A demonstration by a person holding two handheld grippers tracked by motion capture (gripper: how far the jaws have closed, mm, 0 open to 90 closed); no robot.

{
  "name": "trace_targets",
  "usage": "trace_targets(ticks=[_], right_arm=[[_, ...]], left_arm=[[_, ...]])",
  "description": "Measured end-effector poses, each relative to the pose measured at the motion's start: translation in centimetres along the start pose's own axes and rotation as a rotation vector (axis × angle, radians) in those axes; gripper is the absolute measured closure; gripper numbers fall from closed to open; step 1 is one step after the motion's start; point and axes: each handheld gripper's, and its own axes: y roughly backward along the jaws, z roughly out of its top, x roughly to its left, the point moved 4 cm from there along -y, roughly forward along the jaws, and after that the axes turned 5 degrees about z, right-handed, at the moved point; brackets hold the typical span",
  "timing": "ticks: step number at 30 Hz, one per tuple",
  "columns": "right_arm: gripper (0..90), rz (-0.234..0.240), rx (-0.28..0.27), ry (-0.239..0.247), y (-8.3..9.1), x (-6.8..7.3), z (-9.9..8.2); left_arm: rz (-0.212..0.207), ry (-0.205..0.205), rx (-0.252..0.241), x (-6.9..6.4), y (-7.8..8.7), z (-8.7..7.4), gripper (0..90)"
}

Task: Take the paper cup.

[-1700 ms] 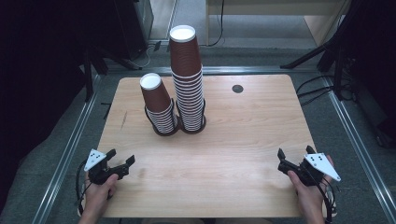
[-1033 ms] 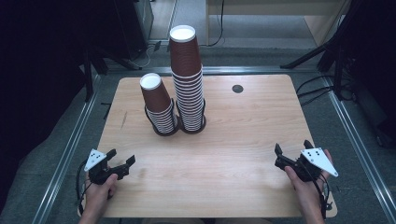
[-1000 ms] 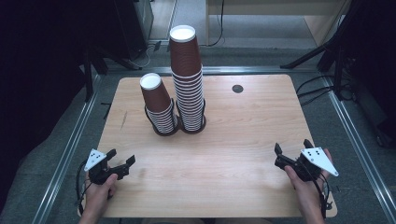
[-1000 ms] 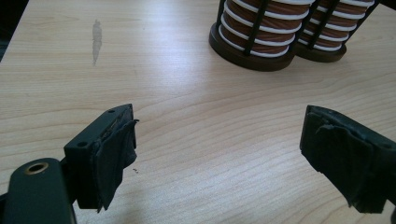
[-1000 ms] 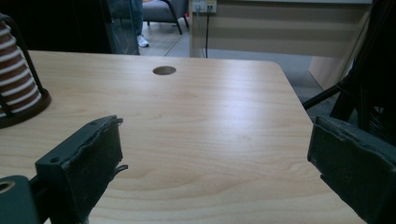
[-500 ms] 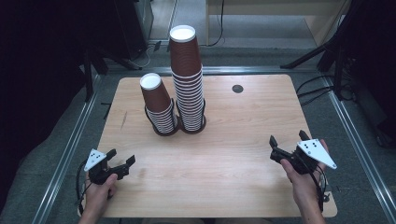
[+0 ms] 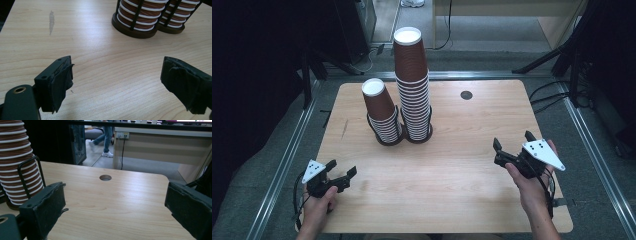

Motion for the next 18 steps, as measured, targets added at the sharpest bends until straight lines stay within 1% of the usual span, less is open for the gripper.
trace_targets(ticks=[7, 9, 10, 12, 13, 17, 18], right_arm=[[3.0, 0.017, -0.01, 0.009, -0.6, 0.7, 1.1], [3.0, 0.027, -0.02, 0.015, -0.9, 1.2, 1.7], [3.0, 0.027, -0.02, 0.015, -0.9, 1.2, 1.7], [3.0, 0.043, -0.027, 0.022, -1.3, 1.8, 2.4], [3.0, 0.043, -0.027, 0.022, -1.3, 1.8, 2.4], [3.0, 0.067, -0.029, 0.029, -2.2, 2.7, 3.4], [3.0, 0.067, -0.029, 0.029, -2.2, 2.7, 3.4]], left_arm=[[0.0, 0.0, -0.001, 0.0, 0.0, 0.0, 10.8], [-0.001, 0.0, -0.001, 0.0, 0.0, 0.0, 10.8], [-0.001, 0.0, -0.001, 0.0, 0.0, 0.0, 10.8], [0.0, 0.0, -0.001, 0.0, 0.0, 0.0, 10.8], [0.0, 0.0, -0.001, 0.0, 0.0, 0.0, 10.8], [-0.002, -0.001, -0.002, 0.0, 0.0, 0.0, 10.8], [-0.002, 0.0, -0.002, 0.0, 0.0, 0.0, 10.8]])
